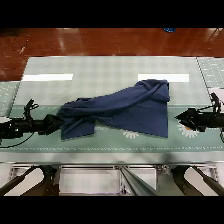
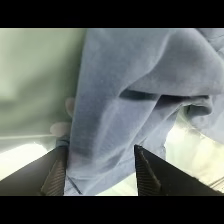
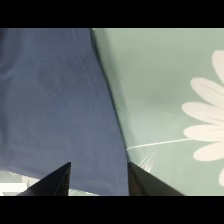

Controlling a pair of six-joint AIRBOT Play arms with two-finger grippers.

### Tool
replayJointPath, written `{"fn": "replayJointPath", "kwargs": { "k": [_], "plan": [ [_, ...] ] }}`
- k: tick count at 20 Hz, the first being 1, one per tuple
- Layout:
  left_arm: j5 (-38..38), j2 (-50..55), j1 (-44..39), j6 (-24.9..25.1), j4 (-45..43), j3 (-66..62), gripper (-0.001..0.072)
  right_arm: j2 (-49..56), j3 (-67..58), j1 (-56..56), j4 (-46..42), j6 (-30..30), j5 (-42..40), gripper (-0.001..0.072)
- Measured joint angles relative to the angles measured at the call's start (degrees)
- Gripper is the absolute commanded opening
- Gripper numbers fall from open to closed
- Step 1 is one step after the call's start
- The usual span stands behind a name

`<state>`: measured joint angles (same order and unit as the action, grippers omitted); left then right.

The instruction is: Fold the shirts.

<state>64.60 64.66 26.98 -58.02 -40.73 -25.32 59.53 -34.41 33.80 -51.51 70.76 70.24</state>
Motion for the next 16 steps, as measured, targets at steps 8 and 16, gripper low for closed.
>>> {"fn": "replayJointPath", "kwargs": {
  "k": [8,16],
  "plan": [
    [2.0,0.0,0.6,0.4,-5.0,-3.0,0.0509,0.0,0.0,0.0,-0.1,0.0,1.0,0.0408],
    [-0.5,2.9,-7.3,1.3,-0.6,-2.4,0.0015,0.0,0.0,0.2,-0.2,0.0,1.0,0.0408]
  ]
}}
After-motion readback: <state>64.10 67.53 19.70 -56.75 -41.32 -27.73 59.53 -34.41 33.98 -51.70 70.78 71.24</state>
